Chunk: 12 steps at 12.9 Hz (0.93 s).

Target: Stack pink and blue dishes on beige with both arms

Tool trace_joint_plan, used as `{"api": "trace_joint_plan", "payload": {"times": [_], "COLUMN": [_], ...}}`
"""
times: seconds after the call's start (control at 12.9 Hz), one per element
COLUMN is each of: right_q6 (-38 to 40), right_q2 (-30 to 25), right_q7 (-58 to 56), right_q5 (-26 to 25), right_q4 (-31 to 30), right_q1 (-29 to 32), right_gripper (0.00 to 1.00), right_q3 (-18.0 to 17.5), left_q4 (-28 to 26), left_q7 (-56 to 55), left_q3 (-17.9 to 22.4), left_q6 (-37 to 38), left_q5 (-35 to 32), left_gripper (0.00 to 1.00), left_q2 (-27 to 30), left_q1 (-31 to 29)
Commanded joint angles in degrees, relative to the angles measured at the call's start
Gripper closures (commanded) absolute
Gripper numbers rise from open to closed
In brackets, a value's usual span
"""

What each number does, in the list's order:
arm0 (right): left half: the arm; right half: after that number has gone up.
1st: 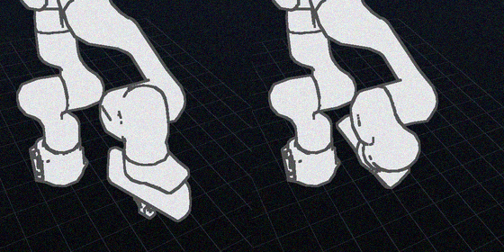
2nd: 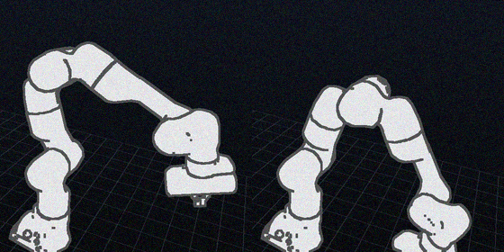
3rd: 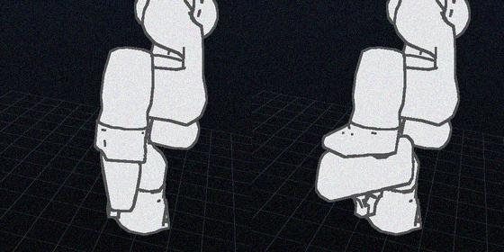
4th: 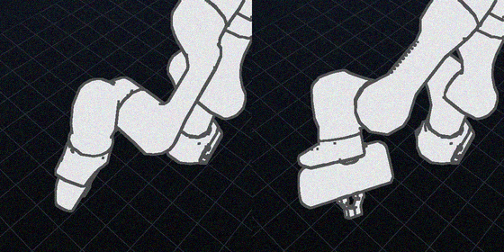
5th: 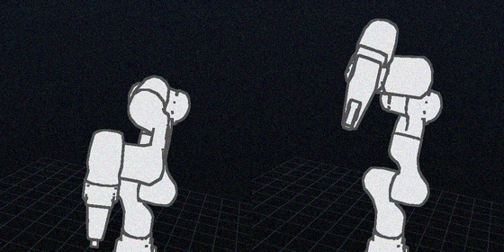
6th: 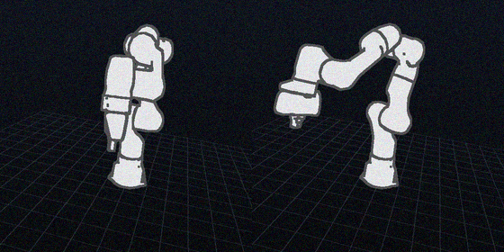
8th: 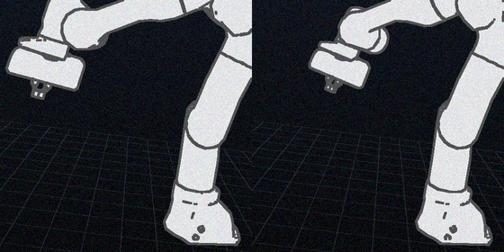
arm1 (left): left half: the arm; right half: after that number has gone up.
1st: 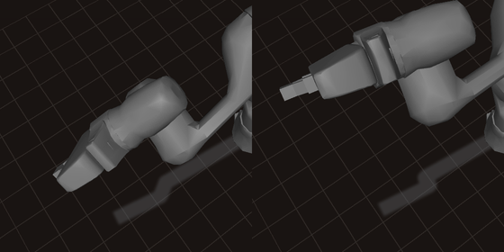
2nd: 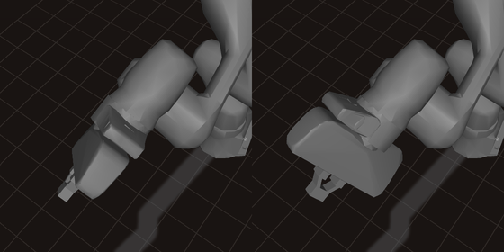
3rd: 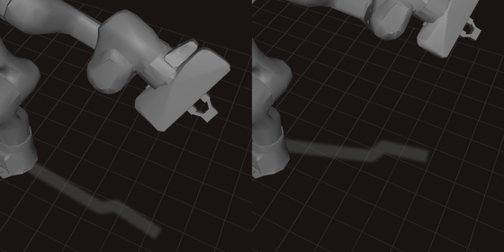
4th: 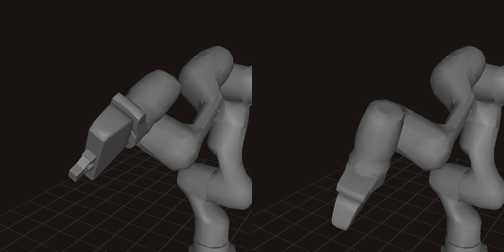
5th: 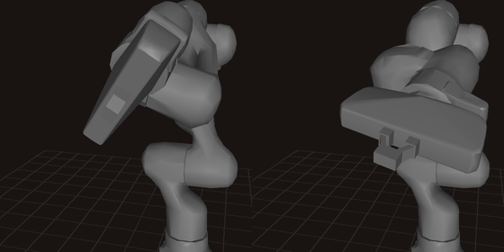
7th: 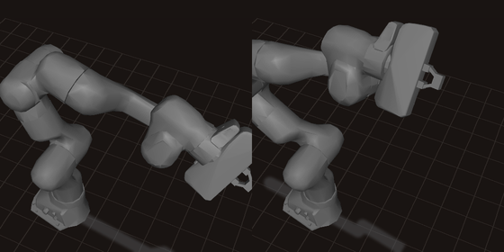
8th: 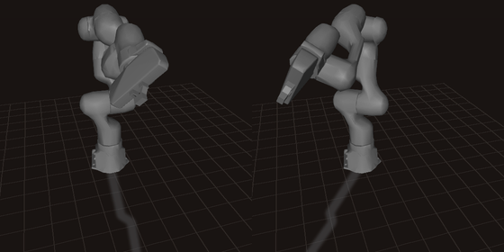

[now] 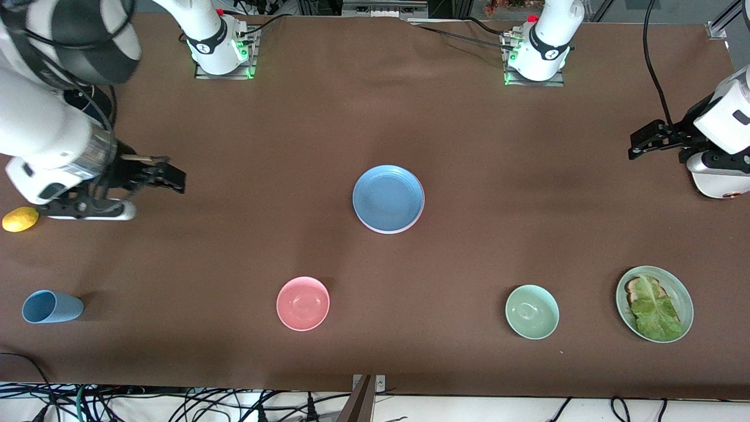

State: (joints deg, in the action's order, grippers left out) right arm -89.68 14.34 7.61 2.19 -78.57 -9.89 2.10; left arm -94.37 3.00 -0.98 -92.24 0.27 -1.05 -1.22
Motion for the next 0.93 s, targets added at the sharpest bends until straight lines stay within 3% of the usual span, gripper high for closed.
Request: {"api": "trace_joint_plan", "payload": {"times": [0.0,0.23,0.85], "right_q6": [0.03,3.02,4.17], "right_q2": [-9.30,-12.22,-11.35], "right_q7": [-6.37,-10.85,-11.04], "right_q5": [1.06,-1.30,-2.28], "right_q4": [-9.29,-10.11,-7.47], "right_q1": [5.92,9.97,9.97], "right_gripper": [0.00,0.00,0.00], "right_q3": [-2.01,-5.17,-5.35], "left_q4": [0.76,0.76,0.76], "left_q7": [-0.28,-0.28,-0.28], "left_q3": [-0.25,-0.25,-0.25], "left_q6": [0.13,0.04,0.04], "left_q5": [-1.33,-1.33,-1.33], "left_gripper": [0.00,0.00,0.00], "left_q2": [-0.01,-0.01,0.08], "left_q1": [0.08,0.08,0.08]}}
